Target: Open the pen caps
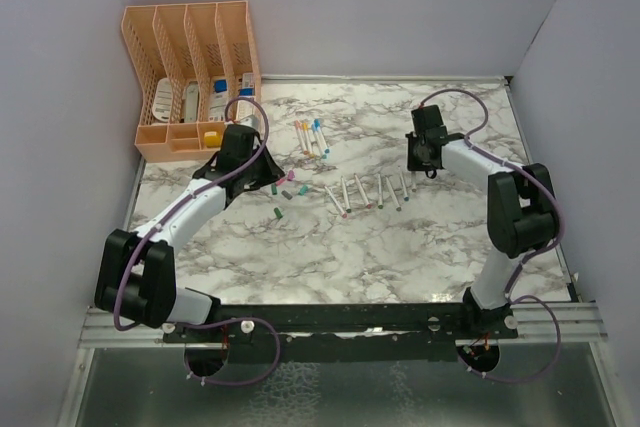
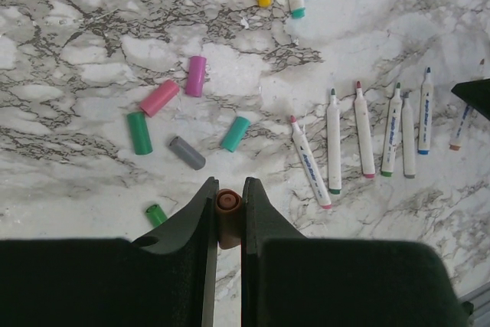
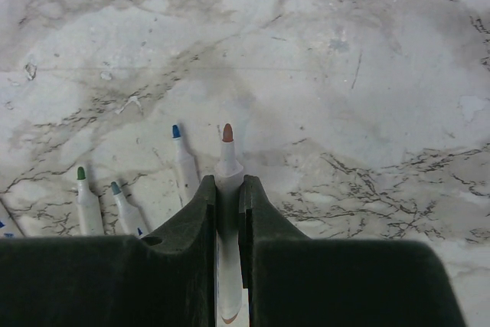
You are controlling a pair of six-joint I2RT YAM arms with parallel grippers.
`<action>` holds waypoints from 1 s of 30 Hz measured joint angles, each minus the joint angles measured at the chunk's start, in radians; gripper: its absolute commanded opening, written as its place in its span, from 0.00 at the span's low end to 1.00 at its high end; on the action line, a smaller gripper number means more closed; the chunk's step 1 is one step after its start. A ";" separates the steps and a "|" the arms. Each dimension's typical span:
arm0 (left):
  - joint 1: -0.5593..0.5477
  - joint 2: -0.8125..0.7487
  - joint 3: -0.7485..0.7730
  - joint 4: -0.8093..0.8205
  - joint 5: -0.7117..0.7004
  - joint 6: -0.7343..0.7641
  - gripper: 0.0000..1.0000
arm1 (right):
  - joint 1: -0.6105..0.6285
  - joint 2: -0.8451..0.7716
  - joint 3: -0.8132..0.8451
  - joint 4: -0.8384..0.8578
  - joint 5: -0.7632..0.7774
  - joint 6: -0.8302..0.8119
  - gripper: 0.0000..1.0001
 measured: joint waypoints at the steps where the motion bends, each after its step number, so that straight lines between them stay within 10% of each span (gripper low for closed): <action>1: 0.000 0.001 -0.004 -0.004 -0.001 0.003 0.00 | -0.008 0.000 0.000 0.001 0.000 -0.002 0.01; 14: 0.000 0.059 -0.014 -0.015 -0.048 0.035 0.00 | -0.037 0.062 0.000 -0.001 -0.001 -0.003 0.03; 30: 0.010 0.083 -0.106 -0.012 -0.093 0.048 0.00 | -0.037 0.064 0.003 -0.001 -0.006 -0.002 0.52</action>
